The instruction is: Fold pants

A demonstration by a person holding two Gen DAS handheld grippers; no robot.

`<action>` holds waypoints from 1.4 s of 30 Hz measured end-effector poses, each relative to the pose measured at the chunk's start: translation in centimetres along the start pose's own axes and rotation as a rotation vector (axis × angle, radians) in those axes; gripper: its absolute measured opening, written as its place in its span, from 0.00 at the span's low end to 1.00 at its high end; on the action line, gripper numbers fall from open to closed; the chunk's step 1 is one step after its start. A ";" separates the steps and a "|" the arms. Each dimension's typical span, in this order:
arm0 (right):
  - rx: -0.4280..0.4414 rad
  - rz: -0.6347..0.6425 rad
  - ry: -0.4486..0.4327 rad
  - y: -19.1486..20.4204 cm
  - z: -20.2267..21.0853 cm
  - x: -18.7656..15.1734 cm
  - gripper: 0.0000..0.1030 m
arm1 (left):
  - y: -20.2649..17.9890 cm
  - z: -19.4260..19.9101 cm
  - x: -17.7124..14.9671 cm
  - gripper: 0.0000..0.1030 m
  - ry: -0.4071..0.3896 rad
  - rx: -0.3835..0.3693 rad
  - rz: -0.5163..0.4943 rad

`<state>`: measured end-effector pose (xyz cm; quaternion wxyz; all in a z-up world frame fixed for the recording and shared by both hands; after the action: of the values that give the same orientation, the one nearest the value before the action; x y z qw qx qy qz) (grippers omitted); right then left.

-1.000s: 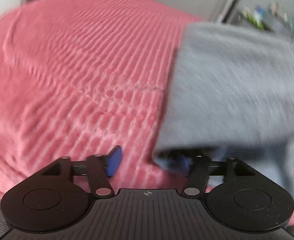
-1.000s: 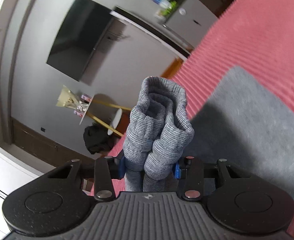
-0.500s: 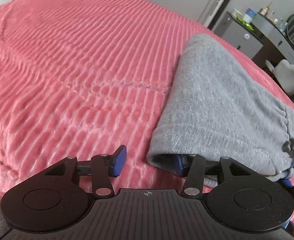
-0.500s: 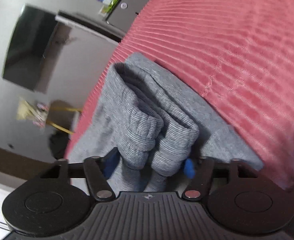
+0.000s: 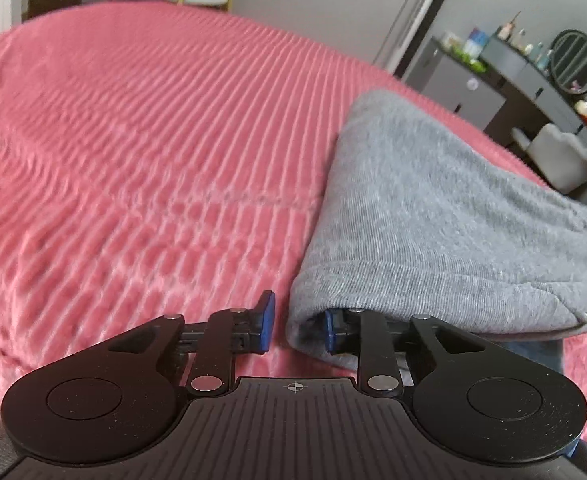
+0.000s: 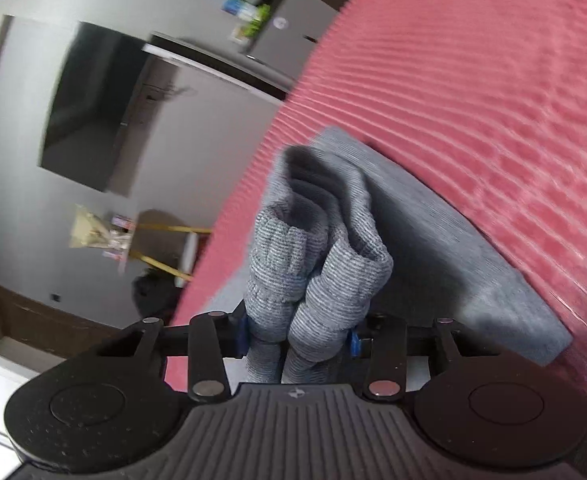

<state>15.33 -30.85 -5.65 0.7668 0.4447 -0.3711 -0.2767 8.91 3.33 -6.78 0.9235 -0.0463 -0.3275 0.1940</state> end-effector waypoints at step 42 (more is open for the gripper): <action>-0.221 0.096 -0.019 -2.4 5.3 3.4 0.79 | 2.5 4.3 3.3 0.71 -0.079 -0.172 0.124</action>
<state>12.75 -37.00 -4.91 0.8200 0.3367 -0.3664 -0.2829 7.75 6.74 -2.05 0.8887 -0.1380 -0.3756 0.2238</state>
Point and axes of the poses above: each gripper's, at about its wrist camera, not at the fingertips, and z roughly against the way its jaws point, y to its left, x to its top, the point moved 3 cm from there along -z, roughly the way its jaws point, and after that the axes turned 7 degrees about x, right-handed, at the moved point
